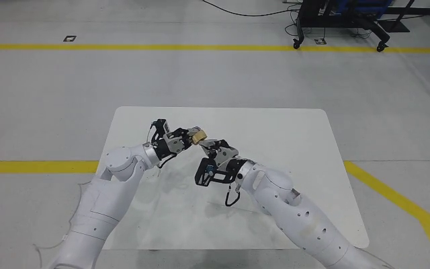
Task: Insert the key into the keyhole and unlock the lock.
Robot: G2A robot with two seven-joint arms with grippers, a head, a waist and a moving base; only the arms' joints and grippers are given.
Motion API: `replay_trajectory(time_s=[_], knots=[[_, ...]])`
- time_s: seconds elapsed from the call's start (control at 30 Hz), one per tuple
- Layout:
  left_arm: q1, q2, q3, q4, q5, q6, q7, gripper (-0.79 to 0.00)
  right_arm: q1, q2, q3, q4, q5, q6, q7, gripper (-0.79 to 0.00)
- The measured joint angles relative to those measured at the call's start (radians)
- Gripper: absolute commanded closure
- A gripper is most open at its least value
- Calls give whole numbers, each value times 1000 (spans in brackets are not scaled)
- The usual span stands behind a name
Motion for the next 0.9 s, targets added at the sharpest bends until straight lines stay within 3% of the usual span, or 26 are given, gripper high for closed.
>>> replay_trajectory(time_s=[0.17,0.3,0.43,0.6,0.63,0.67,0.7,0.73,0.9], knots=[[1,-1,-1,-1,4,-6,-2,0,-9,-5,18,6,50,14,-10,0],[3,-1,-4,-7,12,-24,-5,0,-28,-9,63,23,214,8,-63,0],[6,0,-9,-16,24,-47,-9,0,-40,-9,132,61,435,-53,-145,0],[11,0,-20,-19,18,-61,-9,0,-46,-4,174,86,530,-121,-182,0],[11,0,-21,-19,17,-61,-9,0,-46,-4,177,87,534,-129,-183,-43],[11,0,-22,-19,17,-62,-9,0,-46,-4,179,88,537,-136,-184,-200],[12,0,-23,-19,16,-62,-9,0,-46,-3,181,88,540,-145,-184,-265],[12,0,-23,-19,16,-61,-10,0,-46,-3,182,89,542,-152,-183,-785],[15,-1,-26,-20,15,-65,-12,0,-43,-2,190,96,589,-214,-198,-785]])
